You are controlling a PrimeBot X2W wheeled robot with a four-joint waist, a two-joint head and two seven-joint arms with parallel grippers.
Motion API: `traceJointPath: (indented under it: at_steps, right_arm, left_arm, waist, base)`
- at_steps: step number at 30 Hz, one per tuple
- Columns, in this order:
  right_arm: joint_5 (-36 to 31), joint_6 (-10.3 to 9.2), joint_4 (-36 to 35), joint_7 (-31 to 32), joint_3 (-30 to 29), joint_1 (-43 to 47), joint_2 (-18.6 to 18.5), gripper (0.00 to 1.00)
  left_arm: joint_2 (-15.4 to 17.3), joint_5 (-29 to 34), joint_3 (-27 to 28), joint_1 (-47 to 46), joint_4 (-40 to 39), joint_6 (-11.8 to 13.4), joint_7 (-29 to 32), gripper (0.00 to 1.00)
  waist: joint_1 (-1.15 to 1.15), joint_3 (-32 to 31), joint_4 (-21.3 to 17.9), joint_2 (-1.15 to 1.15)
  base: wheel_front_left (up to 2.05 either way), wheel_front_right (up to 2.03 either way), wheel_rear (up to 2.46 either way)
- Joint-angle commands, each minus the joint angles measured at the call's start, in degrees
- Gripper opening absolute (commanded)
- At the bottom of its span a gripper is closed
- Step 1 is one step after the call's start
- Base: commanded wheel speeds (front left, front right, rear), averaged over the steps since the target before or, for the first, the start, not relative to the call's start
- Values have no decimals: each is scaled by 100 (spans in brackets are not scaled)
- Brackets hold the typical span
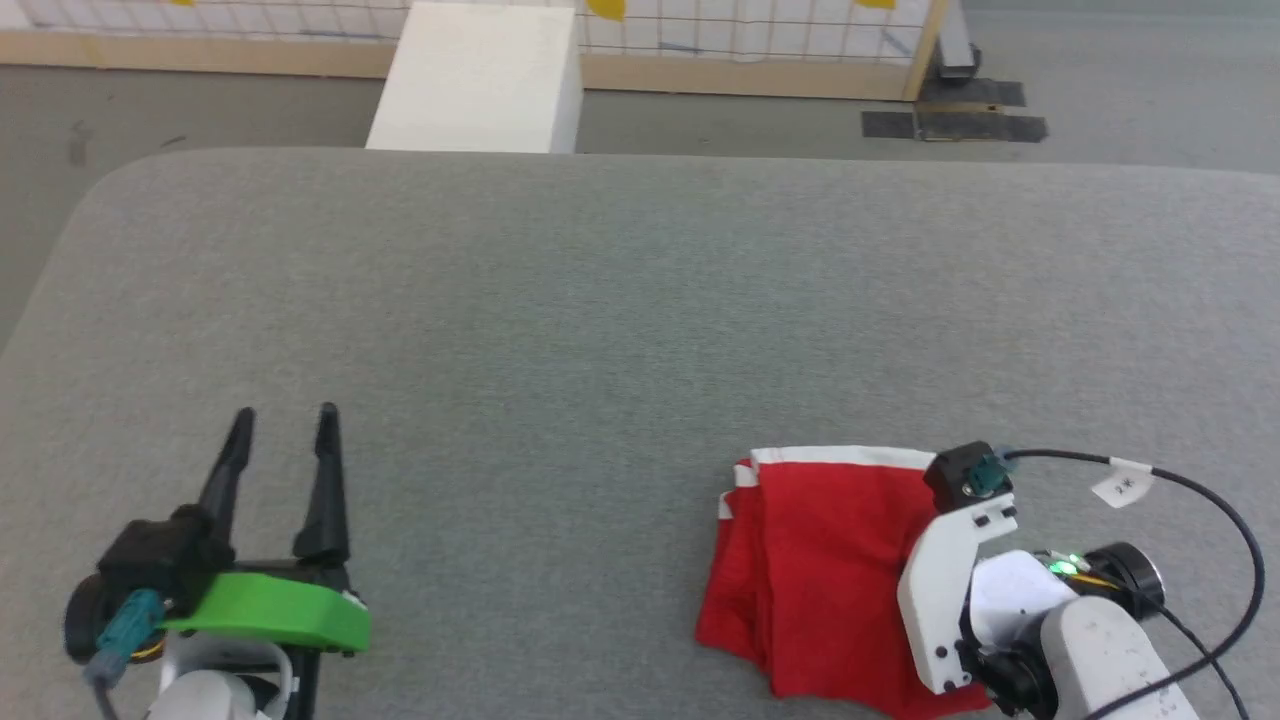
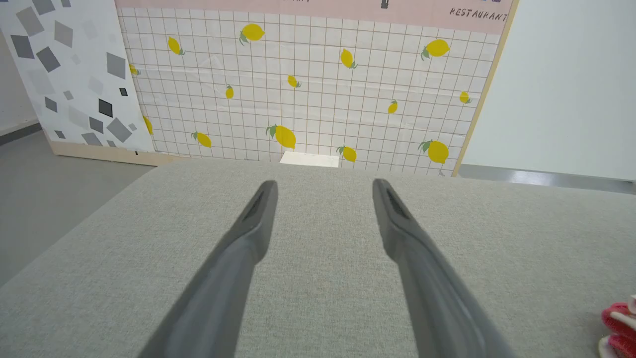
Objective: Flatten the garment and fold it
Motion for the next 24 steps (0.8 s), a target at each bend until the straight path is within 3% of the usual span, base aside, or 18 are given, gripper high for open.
traceJointPath:
  at_steps: [1, 8, 12, 18, 24]
  right_arm:
    - [72, -11, 54, 59, 114, -110, -150, 0]
    - [576, -11, -159, 307, 945, -1011, -1007, 0]
    - [774, -11, -158, 354, 1161, -1564, -1451, 0]
    - [875, -11, 55, 202, 1176, -2224, -1855, 0]
    - [673, -11, 446, -129, 886, -2644, -2044, 0]
  left_arm:
    - [43, 20, 70, 33, -65, 29, -27, 100]
    - [129, -52, 421, 194, -442, 106, -27, 100]
    - [297, -1, 443, 113, -682, 83, 62, 100]
    - [591, 50, 529, -42, -1094, 57, 285, 100]
    - [875, 78, 611, -140, -1498, 28, 559, 100]
  waist:
    - [0, 82, -467, 0]
    - [0, 506, -1748, 0]
    - [0, 836, -2237, 0]
    - [0, 1377, -2607, 0]
    - [0, 1883, -2603, 0]
  base:
    - [0, 0, 0]
    - [0, 0, 0]
    - [0, 0, 0]
    - [0, 0, 0]
    - [0, 0, 0]
